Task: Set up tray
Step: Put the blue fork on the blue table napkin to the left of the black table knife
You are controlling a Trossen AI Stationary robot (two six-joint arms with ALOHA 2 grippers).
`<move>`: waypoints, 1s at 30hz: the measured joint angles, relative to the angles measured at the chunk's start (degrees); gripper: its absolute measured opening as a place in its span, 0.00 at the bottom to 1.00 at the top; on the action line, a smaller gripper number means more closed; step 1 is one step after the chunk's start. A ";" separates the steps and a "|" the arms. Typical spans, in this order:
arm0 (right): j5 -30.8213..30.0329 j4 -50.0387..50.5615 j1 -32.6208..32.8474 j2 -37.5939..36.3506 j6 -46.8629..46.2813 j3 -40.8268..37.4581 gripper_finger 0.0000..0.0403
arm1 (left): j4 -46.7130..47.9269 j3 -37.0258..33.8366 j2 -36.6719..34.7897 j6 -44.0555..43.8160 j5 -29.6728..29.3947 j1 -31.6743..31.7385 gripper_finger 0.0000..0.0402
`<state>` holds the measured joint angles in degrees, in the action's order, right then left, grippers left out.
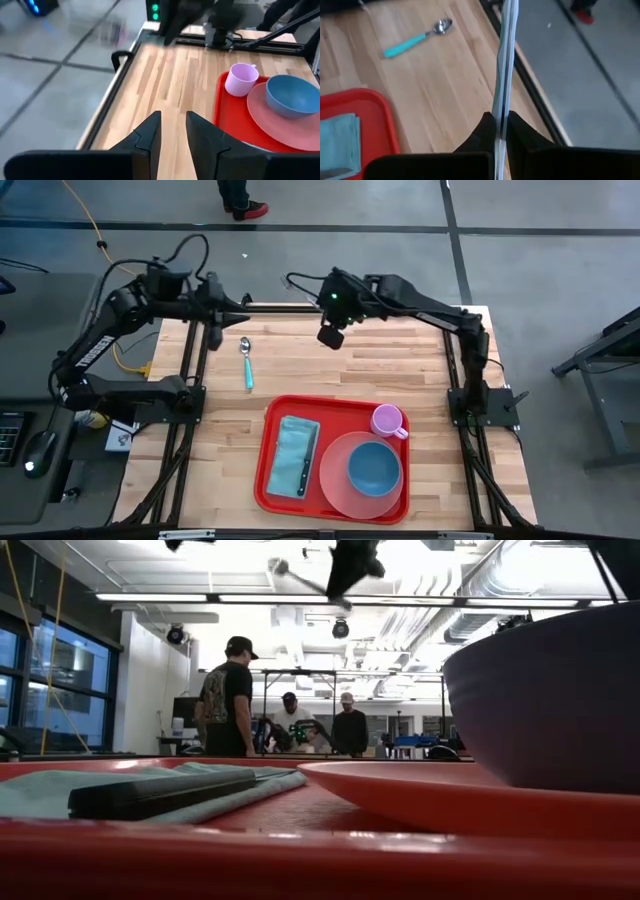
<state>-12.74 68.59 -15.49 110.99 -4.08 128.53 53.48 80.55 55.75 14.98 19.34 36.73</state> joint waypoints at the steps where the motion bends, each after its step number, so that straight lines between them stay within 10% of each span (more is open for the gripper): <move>1: -0.71 -0.23 0.61 -0.75 0.02 -0.02 0.00 | -0.77 -1.15 0.24 -0.80 0.06 0.00 0.31; 30: -32.20 -35.89 8.20 2.28 30.36 0.00 0.00 | -49.54 -9.05 8.36 -20.14 8.65 -0.02 0.31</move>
<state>-44.94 32.71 -7.30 113.27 26.28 128.53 3.94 71.49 64.11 -5.16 27.99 36.71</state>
